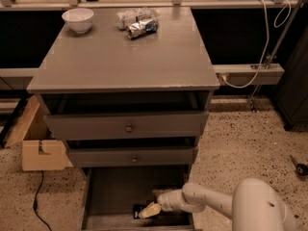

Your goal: Place rxbar blueberry into bottom drawer

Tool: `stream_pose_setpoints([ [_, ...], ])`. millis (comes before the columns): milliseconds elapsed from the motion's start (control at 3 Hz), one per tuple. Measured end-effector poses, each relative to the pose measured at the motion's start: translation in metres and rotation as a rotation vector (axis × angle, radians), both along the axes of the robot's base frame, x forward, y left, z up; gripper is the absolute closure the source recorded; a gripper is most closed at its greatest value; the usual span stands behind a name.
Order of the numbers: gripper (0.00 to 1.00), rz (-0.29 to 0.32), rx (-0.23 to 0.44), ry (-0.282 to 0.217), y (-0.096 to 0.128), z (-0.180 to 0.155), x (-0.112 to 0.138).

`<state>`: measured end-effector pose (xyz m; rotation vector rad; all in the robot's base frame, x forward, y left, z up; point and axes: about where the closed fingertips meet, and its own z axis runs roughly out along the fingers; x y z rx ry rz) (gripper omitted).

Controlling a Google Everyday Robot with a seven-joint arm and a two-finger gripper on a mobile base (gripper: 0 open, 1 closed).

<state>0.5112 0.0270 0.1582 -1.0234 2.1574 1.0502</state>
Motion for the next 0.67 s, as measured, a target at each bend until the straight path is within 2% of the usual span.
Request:
stream_pose_setpoints([
  [333, 0.00, -0.036, 0.001, -0.046, -0.019, 0.019, 0.006],
  [667, 0.00, -0.107, 0.031, -0.123, -0.071, 0.064, 0.000],
])
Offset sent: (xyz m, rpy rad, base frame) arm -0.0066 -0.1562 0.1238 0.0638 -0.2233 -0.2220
